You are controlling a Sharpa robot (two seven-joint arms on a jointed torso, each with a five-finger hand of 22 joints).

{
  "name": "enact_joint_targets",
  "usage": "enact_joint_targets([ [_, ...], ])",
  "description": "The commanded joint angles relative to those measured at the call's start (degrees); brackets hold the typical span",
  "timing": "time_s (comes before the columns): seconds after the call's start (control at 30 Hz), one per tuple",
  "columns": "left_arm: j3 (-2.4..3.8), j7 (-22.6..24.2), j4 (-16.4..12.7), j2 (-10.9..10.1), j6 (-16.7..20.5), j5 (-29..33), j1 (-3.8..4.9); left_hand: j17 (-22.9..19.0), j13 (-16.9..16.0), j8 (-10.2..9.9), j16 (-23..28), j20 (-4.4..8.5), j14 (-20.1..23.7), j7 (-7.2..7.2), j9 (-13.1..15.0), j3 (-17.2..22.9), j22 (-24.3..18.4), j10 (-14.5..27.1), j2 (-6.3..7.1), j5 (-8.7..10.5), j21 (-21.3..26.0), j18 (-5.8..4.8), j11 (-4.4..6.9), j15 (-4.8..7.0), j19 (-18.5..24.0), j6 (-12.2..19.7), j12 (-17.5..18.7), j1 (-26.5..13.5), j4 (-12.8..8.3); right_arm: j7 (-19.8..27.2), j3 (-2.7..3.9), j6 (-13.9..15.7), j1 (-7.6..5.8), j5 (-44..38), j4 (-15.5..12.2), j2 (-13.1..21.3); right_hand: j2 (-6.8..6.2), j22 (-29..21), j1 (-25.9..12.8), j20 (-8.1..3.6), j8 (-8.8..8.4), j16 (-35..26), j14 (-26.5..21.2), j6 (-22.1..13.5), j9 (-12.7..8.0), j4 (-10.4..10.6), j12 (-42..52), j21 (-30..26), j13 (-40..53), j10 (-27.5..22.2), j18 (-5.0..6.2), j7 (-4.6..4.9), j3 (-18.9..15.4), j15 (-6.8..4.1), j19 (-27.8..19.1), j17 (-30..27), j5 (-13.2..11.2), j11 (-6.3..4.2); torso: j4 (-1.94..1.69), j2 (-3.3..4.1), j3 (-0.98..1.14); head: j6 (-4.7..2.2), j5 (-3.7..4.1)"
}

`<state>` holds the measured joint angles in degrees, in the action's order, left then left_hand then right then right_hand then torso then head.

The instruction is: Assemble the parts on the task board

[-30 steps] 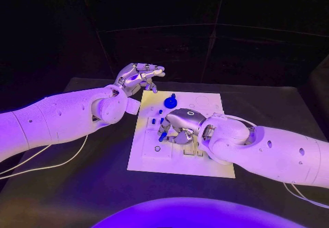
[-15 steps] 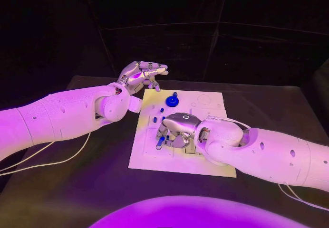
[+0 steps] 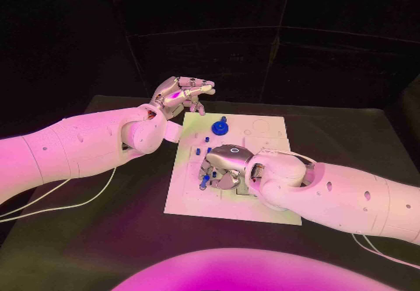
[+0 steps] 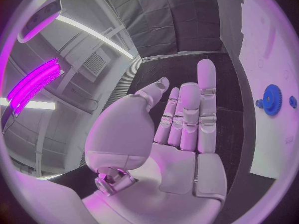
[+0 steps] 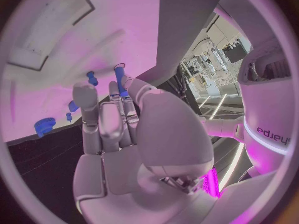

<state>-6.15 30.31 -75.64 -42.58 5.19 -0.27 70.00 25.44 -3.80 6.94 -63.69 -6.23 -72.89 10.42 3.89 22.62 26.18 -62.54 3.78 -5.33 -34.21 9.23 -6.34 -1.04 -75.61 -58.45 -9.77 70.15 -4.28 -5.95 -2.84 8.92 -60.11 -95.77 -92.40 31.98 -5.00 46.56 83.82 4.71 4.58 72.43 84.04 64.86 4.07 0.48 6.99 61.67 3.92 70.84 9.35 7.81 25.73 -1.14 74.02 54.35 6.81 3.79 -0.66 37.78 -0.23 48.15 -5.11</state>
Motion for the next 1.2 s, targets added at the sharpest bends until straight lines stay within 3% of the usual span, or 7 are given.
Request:
enact_joint_targets([
  [0.03, 0.05, 0.3, 0.0, 0.1, -0.7, 0.2, 0.08, 0.0, -0.1, 0.3, 0.4, -0.16, 0.4, 0.00, 0.1, -0.2, 0.0, 0.5, -0.35, -0.21, 0.1, 1.15, 0.02, 0.04, 0.4, 0.2, -0.2, 0.0, 0.0, -0.6, -0.01, -1.5, 0.04, -1.3, 0.2, -0.3, -0.36, -0.1, -0.2, 0.17, -0.29, 0.2, 0.8, 0.1, 0.0, -0.2, -0.2, 0.1, 0.0, 0.2, -1.08, 0.40, 0.3, 0.07, -0.1, -0.1, 0.2, 0.09, -0.09, 0.01, -0.03, 0.10, -0.06],
  [0.5, 0.05, 0.3, 0.1, 0.1, -0.8, 0.2, 0.08, 0.0, -0.1, 0.3, 0.4, -0.16, 0.4, 0.00, 0.1, -0.2, 0.0, 0.5, -0.35, -0.21, 0.1, 1.15, 0.02, 0.04, 0.4, 0.2, -0.2, 0.0, 0.0, -3.1, -0.04, -3.3, 0.48, -3.3, 0.9, -1.6, -0.82, -0.2, -0.8, 0.25, -0.52, 0.2, 0.8, -0.2, 0.0, -0.3, -0.5, 0.0, 0.0, 0.0, -1.04, 0.50, 0.4, 0.17, -0.3, -0.2, 0.3, 0.19, -0.06, -0.06, -0.03, 0.31, -0.07],
  [0.73, 0.05, 0.2, 0.1, 0.2, -0.8, 0.2, 0.08, 0.0, -0.1, 0.3, 0.4, -0.16, 0.4, 0.00, 0.1, -0.2, 0.0, 0.5, -0.35, -0.21, 0.1, 1.15, 0.02, 0.04, 0.4, 0.2, -0.2, 0.0, 0.0, -3.1, -0.06, -2.8, 0.50, -3.5, 1.0, -2.0, -2.56, -0.5, -3.2, 0.89, -1.09, 0.6, 0.7, -3.2, -0.4, 0.0, -2.2, -0.1, -0.2, -2.5, -1.08, 1.42, 0.2, 1.01, -0.8, 0.4, 1.2, 1.20, -0.04, -0.03, -0.01, 0.30, -0.06],
  [0.9, 0.05, 0.2, 0.2, 0.2, -0.9, 0.2, 0.08, 0.0, -0.1, 0.3, 0.4, -0.16, 0.4, 0.00, 0.1, -0.2, 0.0, 0.5, -0.35, -0.21, 0.1, 1.15, 0.02, 0.04, 0.4, 0.2, -0.2, 0.0, 0.0, -1.9, -0.08, -2.7, 0.51, -2.9, 1.0, -2.5, -4.10, -0.1, -5.4, 1.15, -1.12, 1.3, 0.9, -5.6, -0.4, 0.5, -1.9, 0.2, 0.0, -2.4, -1.04, 1.12, -1.1, 1.06, -0.7, 1.3, 2.2, 1.11, -0.05, 0.00, -0.02, 0.29, 0.03],
  [1.2, 0.05, 0.1, 0.2, 0.2, -0.9, 0.2, 0.08, 0.0, -0.1, 0.3, 0.4, -0.16, 0.4, 0.00, 0.1, -0.2, 0.0, 0.5, -0.35, -0.21, 0.1, 1.15, 0.02, 0.04, 0.4, 0.2, -0.2, 0.0, 0.0, -1.8, -0.09, -2.9, 0.52, -2.3, 1.0, -2.6, -4.48, 0.0, -6.2, 1.11, -1.08, 1.5, 0.9, -7.0, -0.4, 0.8, -1.7, 0.3, 0.0, -2.6, -1.03, 1.01, -1.9, 0.96, -0.6, 1.6, 2.3, 1.03, -0.05, -0.01, -0.04, 0.43, 0.04],
])
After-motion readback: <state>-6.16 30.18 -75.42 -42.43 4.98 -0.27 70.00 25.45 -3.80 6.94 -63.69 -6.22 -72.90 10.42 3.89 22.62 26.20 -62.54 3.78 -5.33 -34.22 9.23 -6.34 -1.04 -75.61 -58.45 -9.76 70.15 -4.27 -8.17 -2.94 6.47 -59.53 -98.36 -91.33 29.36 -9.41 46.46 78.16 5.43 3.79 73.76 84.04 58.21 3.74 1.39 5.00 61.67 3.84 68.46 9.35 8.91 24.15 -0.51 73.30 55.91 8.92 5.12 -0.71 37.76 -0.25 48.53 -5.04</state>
